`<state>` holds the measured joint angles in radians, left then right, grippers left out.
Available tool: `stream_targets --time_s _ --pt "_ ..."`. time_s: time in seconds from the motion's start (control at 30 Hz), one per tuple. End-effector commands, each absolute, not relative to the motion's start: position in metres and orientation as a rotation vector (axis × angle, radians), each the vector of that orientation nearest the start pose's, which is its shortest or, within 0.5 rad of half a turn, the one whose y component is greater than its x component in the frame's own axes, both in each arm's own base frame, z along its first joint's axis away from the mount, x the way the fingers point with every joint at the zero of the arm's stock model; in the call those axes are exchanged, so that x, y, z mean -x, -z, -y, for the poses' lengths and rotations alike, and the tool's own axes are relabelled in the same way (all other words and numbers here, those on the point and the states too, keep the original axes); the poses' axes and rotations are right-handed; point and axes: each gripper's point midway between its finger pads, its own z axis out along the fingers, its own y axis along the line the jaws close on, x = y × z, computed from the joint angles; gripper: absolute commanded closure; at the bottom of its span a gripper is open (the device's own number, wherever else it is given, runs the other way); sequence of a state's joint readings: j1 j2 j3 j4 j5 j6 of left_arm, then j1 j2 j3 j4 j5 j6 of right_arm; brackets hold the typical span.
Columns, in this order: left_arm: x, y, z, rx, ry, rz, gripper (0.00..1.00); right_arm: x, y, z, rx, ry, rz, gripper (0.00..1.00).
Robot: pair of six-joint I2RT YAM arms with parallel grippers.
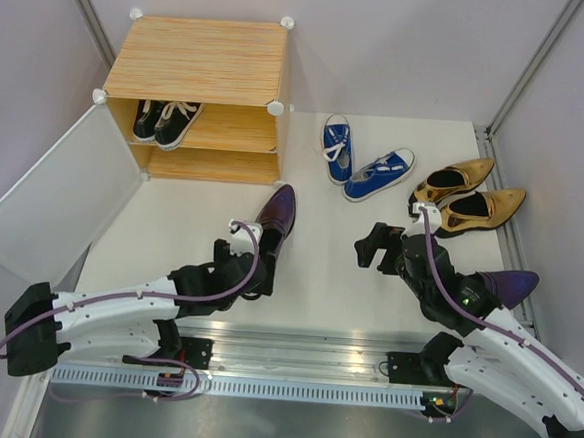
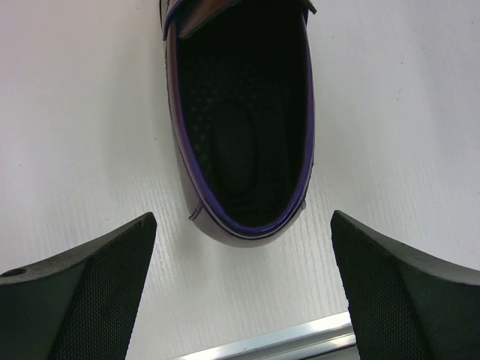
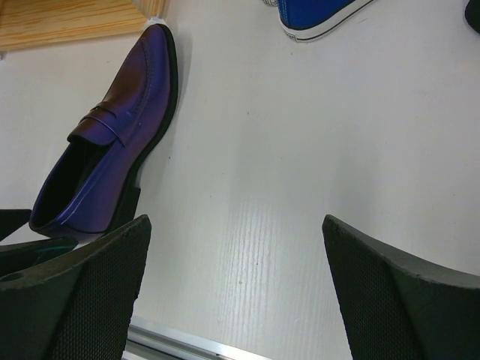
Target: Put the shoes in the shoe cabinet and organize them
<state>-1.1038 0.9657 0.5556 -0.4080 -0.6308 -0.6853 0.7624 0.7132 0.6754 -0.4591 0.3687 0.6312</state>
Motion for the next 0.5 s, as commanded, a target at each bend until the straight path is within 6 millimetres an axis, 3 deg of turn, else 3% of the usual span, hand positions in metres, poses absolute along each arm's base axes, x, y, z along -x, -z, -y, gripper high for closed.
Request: stream_targets --time_s 0.0,0.3,0.47 --pt "-0.196 -0.097 0.202 -0.137 0.247 -2.17 0.01 -0.226 -0.188 -0.149 -0.084 -0.437 -2.053 0.02" --pt "-0.206 -0.068 0.198 -0.161 0.099 -2.194 0.01 -0.231 -0.18 -0.149 -0.065 -0.416 -2.061 0.02" --pt "-0.212 -0.058 0.206 -0.171 0.144 -2.196 0.01 -0.234 -0.176 -0.151 -0.058 -0.416 -2.071 0.02"
